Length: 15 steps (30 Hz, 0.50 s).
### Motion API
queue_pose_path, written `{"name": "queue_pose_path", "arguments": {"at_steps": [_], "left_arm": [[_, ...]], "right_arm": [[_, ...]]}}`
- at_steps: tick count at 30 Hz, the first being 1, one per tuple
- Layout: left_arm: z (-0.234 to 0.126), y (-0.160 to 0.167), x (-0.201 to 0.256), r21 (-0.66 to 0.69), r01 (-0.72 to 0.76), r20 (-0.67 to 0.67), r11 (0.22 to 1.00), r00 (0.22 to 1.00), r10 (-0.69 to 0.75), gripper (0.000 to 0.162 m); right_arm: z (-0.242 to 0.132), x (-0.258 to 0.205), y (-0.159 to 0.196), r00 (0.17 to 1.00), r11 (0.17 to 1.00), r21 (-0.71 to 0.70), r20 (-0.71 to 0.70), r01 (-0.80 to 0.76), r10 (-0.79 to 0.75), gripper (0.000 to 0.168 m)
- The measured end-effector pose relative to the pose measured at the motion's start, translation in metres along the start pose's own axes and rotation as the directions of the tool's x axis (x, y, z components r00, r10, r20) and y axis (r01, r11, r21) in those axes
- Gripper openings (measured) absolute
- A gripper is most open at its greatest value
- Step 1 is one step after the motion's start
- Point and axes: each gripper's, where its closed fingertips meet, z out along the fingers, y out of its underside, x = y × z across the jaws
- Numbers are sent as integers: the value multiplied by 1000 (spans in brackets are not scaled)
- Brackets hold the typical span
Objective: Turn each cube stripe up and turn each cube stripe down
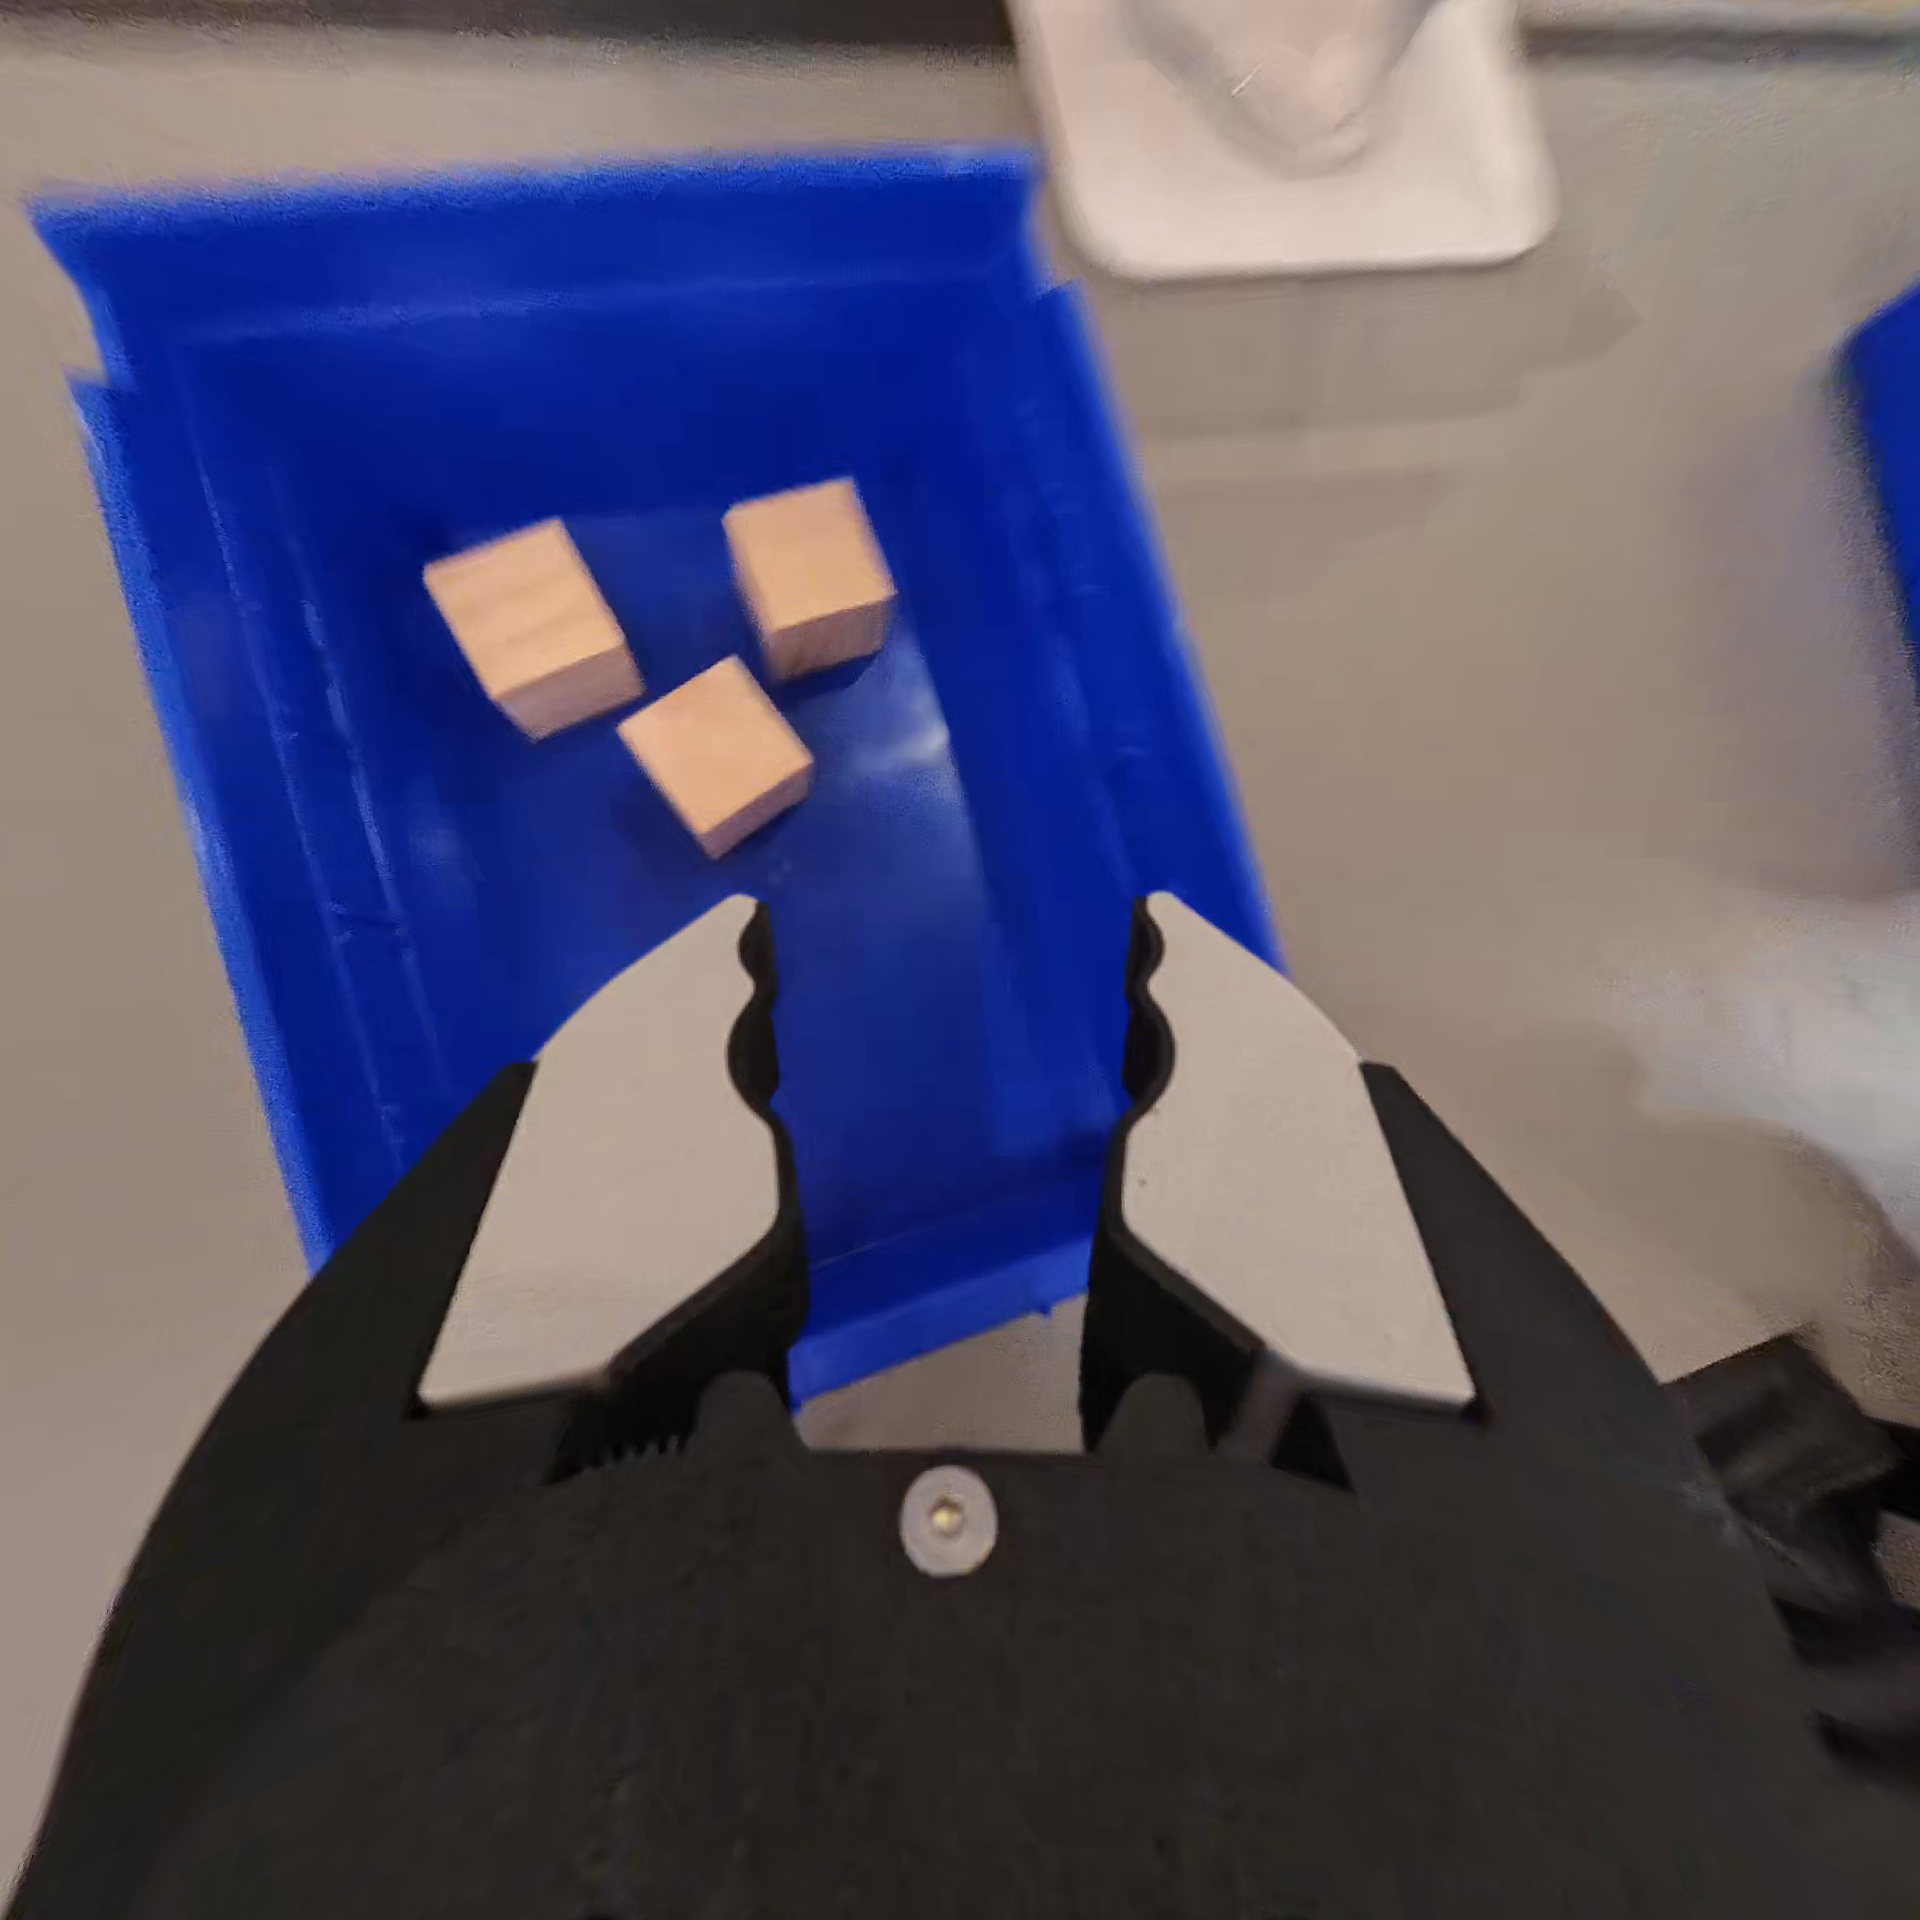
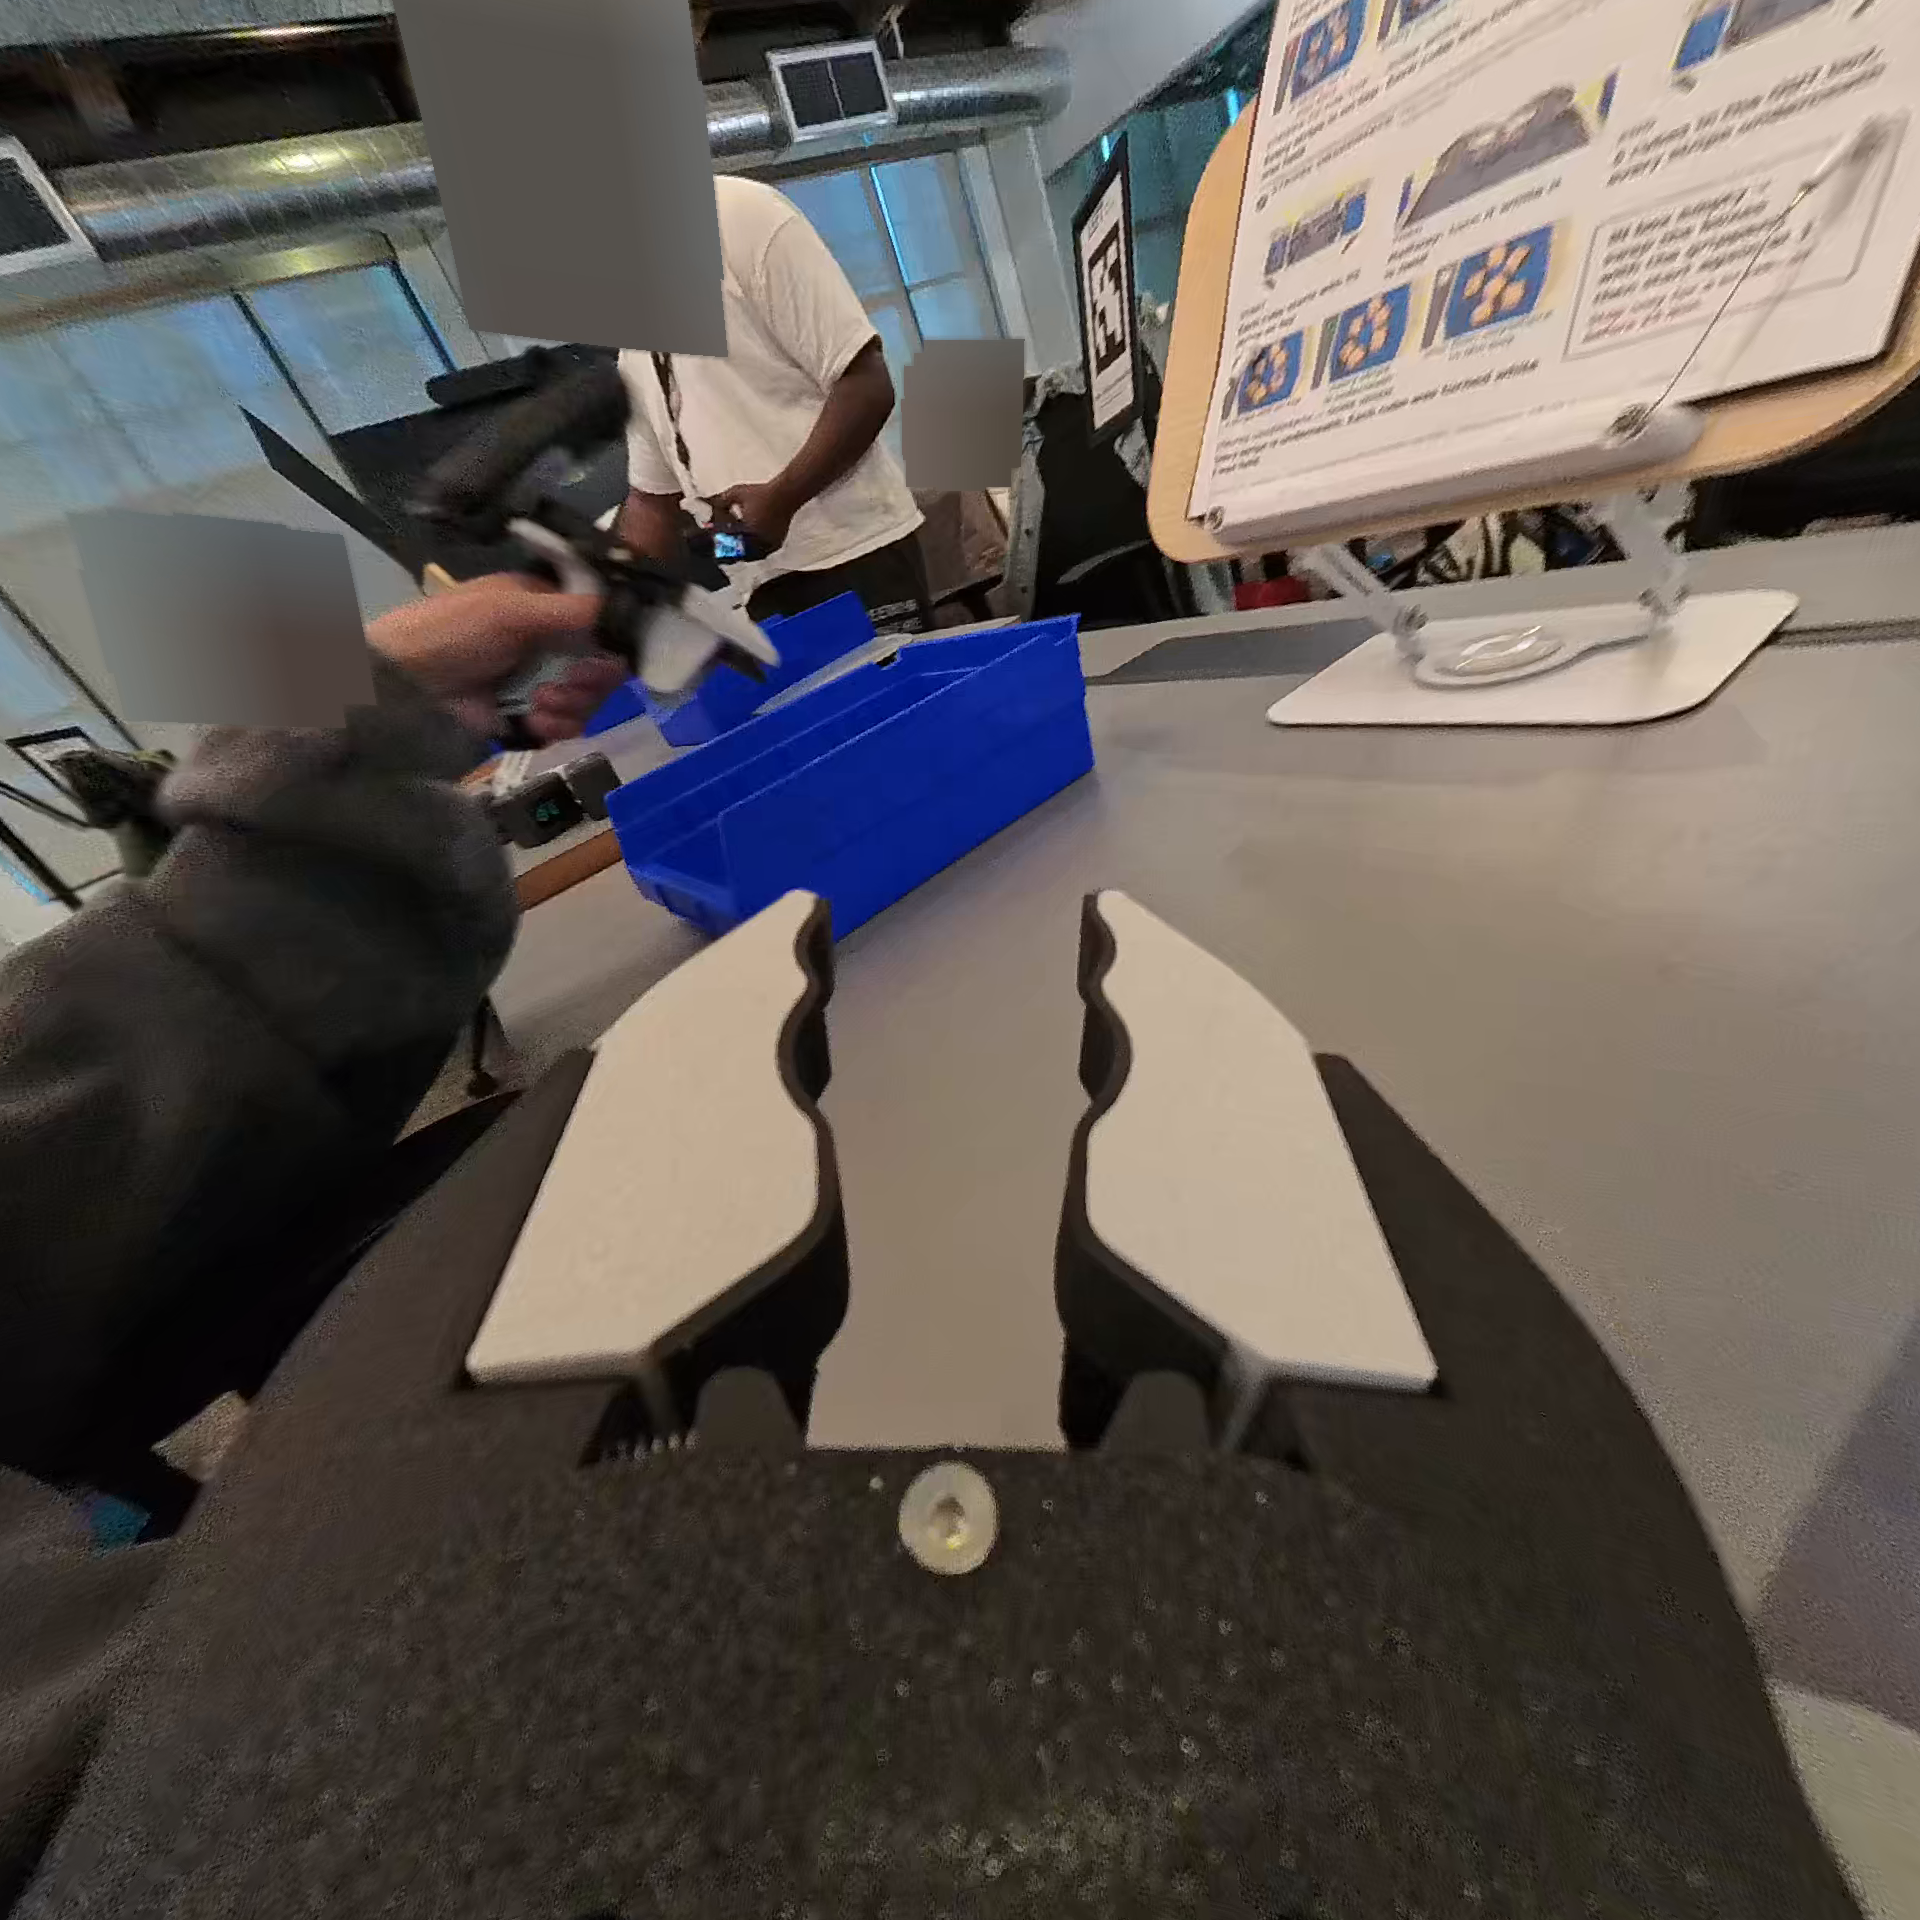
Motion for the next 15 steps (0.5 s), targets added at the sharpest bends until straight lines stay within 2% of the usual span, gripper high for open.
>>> {"name": "queue_pose_path", "arguments": {"at_steps": [2, 4, 8, 12, 13, 14, 15], "left_arm": [[35, 0, -18, -128, 131, -30, 983, 990, -135, 67], [64, -7, -25, -167, 191, -39, 967, 979, -200, 61], [99, 4, -58, -300, 229, 166, 926, 968, -186, 74], [118, 7, -77, -334, 296, 273, 895, 939, -208, 78], [121, 10, -82, -349, 316, 292, 882, 931, -218, 72], [125, 10, -78, -362, 325, 257, 874, 936, -242, 49], [125, 8, -77, -360, 330, 242, 873, 936, -255, 48]], "right_arm": [[3, 2, 7, 1000, 999, -43, 6, -6, 6, 45], [3, 7, 12, 1000, 997, -79, -19, 9, -11, 45], [0, 10, 9, 1000, 997, -79, -21, 6, -8, 45], [-1, 11, 10, 1000, 995, -97, -20, -2, 0, 45], [-1, 11, 11, 1000, 995, -103, -20, 1, -3, 45], [-2, 11, 11, 1000, 994, -109, -20, 5, -7, 45], [-2, 11, 11, 1000, 994, -112, -20, 11, -13, 45]]}}
